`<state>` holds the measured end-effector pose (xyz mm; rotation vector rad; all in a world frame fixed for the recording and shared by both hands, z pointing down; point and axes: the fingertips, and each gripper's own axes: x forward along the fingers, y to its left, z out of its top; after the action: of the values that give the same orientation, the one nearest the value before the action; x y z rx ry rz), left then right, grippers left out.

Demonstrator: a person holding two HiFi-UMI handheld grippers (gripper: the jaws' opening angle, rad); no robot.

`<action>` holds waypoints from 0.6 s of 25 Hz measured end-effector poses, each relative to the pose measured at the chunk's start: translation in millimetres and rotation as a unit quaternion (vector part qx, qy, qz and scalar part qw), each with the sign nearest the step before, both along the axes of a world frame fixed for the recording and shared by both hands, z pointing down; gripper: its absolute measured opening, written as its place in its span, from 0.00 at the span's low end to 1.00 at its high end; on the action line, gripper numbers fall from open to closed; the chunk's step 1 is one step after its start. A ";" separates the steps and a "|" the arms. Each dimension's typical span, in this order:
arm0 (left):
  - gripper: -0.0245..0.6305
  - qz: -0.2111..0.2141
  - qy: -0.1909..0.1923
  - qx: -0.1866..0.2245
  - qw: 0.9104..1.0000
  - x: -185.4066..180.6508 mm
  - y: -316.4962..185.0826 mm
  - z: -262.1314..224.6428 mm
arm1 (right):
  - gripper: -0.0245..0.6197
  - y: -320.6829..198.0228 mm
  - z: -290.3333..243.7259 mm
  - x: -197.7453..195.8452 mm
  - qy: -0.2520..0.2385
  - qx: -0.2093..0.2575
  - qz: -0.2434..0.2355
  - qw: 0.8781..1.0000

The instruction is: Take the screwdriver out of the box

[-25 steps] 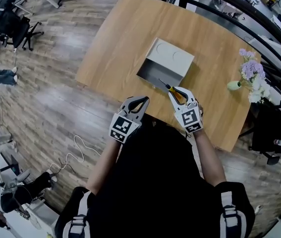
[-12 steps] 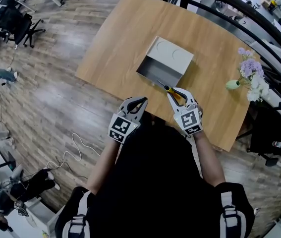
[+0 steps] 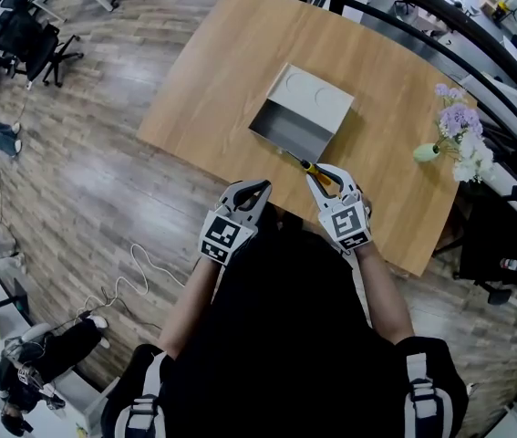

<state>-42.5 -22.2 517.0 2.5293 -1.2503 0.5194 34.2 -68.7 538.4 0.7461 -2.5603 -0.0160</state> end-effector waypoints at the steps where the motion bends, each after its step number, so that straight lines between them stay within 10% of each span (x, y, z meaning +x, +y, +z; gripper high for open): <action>1: 0.07 0.000 0.000 0.000 1.000 0.9 0.2 0.5 | 0.17 0.3 1.5 1.3 -0.001 -0.002 0.001 1.000; 15: 0.07 -0.002 -0.005 0.000 1.000 9.0 6.2 -2.8 | 0.17 6.5 3.7 3.3 -0.007 -0.007 -0.007 1.000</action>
<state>-33.5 -16.0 514.2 2.5273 -1.2592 0.5311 37.5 -62.2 542.1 0.7248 -2.5774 0.0019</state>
